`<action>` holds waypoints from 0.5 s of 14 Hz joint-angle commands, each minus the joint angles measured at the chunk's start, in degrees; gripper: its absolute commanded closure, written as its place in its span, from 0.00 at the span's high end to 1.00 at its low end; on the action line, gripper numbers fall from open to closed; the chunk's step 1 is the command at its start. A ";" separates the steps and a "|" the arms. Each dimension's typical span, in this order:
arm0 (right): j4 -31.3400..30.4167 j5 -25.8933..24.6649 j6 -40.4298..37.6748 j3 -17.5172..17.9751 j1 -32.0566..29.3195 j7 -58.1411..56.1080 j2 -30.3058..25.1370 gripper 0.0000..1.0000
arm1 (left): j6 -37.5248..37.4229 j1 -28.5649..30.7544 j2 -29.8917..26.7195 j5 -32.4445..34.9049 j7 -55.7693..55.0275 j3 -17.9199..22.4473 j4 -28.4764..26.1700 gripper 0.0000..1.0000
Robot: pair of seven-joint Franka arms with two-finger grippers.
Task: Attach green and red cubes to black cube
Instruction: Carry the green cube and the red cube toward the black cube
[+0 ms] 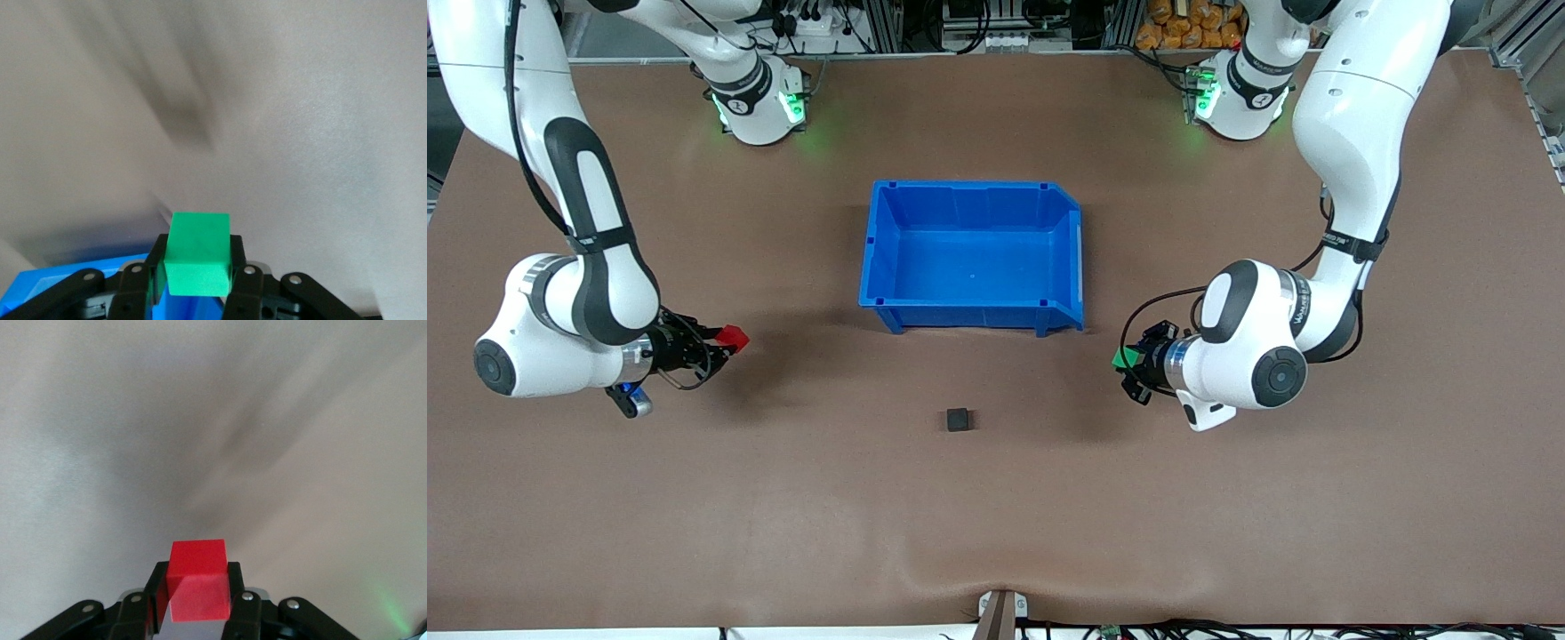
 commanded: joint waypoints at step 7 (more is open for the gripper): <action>1.34 8.46 -0.21 -0.19 0.50 6.46 0.07 0.00 | 2.28 0.35 0.29 -2.63 -5.82 0.33 1.44 0.15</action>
